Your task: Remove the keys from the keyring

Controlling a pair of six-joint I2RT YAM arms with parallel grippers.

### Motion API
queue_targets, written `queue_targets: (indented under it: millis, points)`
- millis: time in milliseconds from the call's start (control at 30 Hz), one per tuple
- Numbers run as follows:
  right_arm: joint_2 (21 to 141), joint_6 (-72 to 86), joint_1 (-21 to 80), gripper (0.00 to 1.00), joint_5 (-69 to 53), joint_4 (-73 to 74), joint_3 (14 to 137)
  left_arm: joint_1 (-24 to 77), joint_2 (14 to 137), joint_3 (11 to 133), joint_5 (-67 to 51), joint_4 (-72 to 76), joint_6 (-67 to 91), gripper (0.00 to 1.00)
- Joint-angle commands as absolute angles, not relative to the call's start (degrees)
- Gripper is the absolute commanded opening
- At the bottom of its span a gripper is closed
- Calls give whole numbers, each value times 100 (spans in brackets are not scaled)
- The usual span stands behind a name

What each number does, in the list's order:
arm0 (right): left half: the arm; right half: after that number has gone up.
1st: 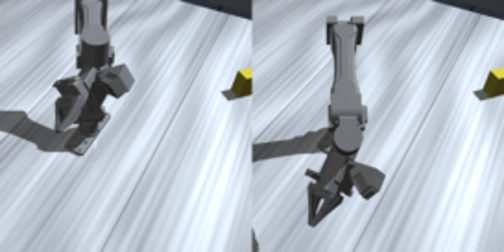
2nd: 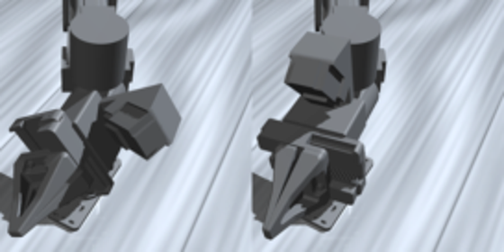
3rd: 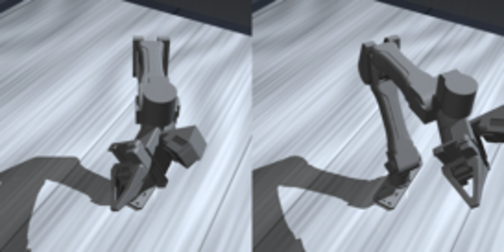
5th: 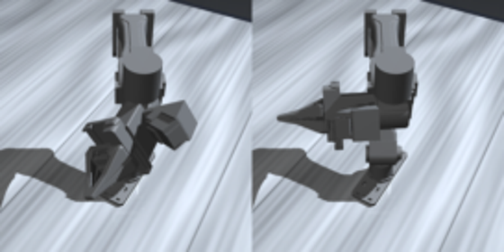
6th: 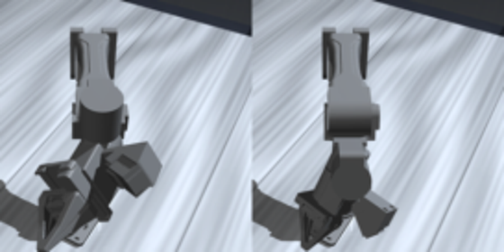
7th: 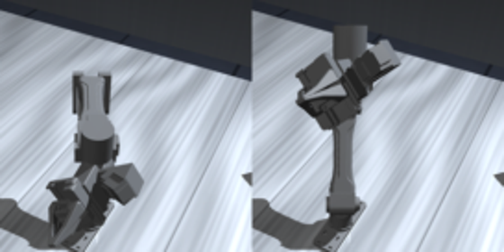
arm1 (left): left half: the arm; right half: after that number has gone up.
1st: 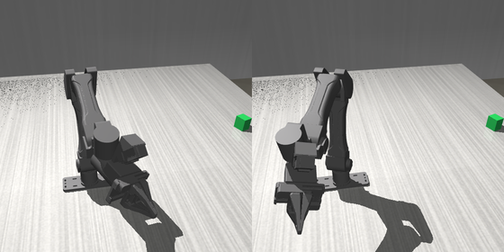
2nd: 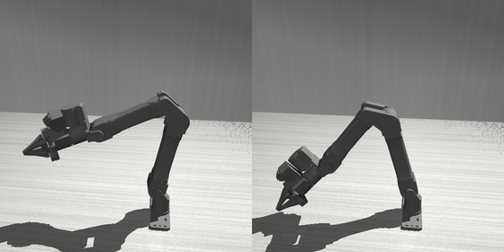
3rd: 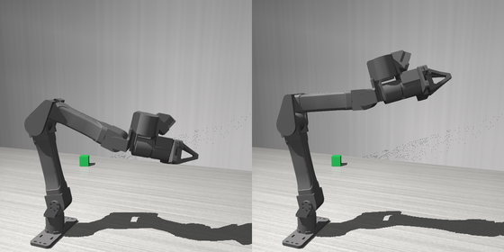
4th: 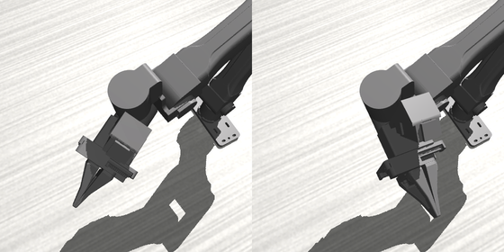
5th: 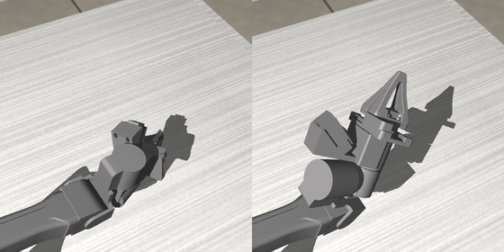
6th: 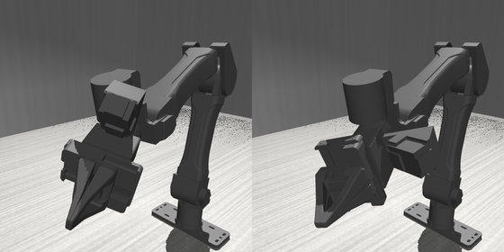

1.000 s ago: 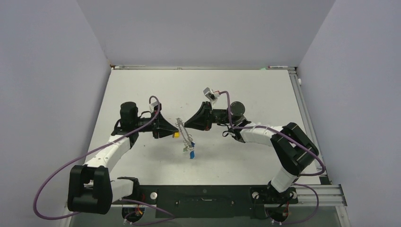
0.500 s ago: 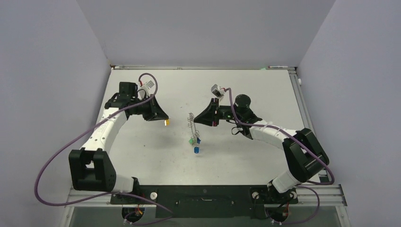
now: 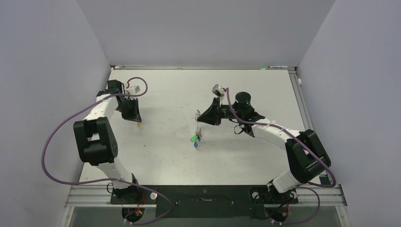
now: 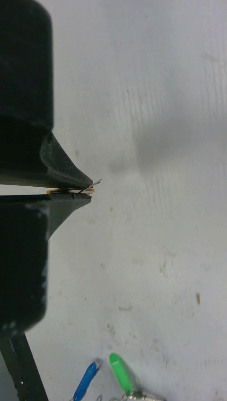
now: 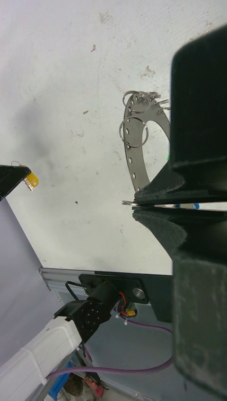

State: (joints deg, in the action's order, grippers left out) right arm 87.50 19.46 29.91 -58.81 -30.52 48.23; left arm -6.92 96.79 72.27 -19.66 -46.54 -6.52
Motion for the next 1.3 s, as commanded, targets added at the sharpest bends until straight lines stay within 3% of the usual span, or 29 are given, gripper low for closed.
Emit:
queue_targets:
  millis: [0, 367, 467, 533, 833, 933, 1133, 1267]
  points:
    - [8443, 1665, 2953, 5, -5837, -3139, 5108, -1287, 10295, 7556, -1876, -4875, -1480, 0]
    - [8506, 1753, 2962, 5, -5836, -3189, 5124, -1433, 10622, 7446, -1478, -4499, -1720, 5]
    - [8503, 1788, 2962, 5, -5836, -3217, 5124, -1434, 10635, 7449, -1457, -4489, -1713, 26]
    - [8521, 1810, 2962, 5, -5836, -3229, 5132, -1434, 10606, 7449, -1460, -4489, -1714, 33]
    - [8559, 1859, 2962, 5, -5811, -3287, 5121, -1371, 10467, 7593, -1596, -4595, -1730, 50]
    - [8555, 1871, 2934, 5, -5749, -3232, 5137, -1231, 10248, 7566, -1492, -4550, -1764, 60]
    - [8439, 1696, 2599, 5, -5831, -2684, 5242, -839, 9756, 7600, -1353, -4574, -1828, 100]
    - [8223, 1050, 2268, 5, -5950, -1522, 5568, -616, 9589, 7636, -1354, -4631, -1828, 96]
